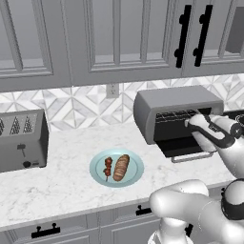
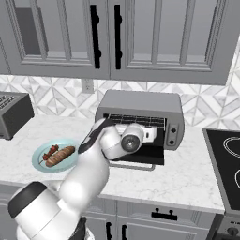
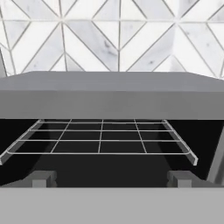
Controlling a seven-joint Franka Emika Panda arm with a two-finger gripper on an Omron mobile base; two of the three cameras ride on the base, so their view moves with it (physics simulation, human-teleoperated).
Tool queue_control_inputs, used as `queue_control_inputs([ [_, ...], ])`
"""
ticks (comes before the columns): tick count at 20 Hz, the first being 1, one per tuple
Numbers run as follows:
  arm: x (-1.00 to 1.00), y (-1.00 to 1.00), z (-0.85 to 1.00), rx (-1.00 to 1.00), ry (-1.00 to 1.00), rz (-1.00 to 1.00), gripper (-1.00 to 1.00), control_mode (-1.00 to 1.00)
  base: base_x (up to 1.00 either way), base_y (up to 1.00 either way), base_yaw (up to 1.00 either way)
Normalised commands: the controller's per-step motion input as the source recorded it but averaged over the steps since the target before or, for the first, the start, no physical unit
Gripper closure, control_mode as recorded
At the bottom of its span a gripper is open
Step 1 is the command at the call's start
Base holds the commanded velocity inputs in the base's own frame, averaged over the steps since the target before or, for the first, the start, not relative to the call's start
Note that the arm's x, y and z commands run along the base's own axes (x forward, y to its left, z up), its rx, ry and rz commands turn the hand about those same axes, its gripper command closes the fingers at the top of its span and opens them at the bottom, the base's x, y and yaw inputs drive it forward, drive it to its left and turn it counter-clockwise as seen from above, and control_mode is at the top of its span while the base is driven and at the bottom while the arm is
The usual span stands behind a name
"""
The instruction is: Pick up the kebab skewer and baguette bread, and place them inside the toaster oven. Close the toaster oven door and start by setting the timer.
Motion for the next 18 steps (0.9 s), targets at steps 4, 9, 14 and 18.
queue_control_inputs([
  [4,0.22,0.0,0.0,0.0,0.0,0.0,-1.0,-1.0,0.0,0.0,0.0],
  [9,0.01,0.03,-0.12,0.0,0.0,0.0,-1.0,-1.0,0.0,0.0,0.0],
  [14,0.0,0.04,-0.04,0.0,0.0,0.0,-1.0,-1.0,0.0,0.0,0.0],
  [18,0.07,0.0,0.0,0.0,0.0,0.0,-1.0,-1.0,0.0,0.0,0.0],
])
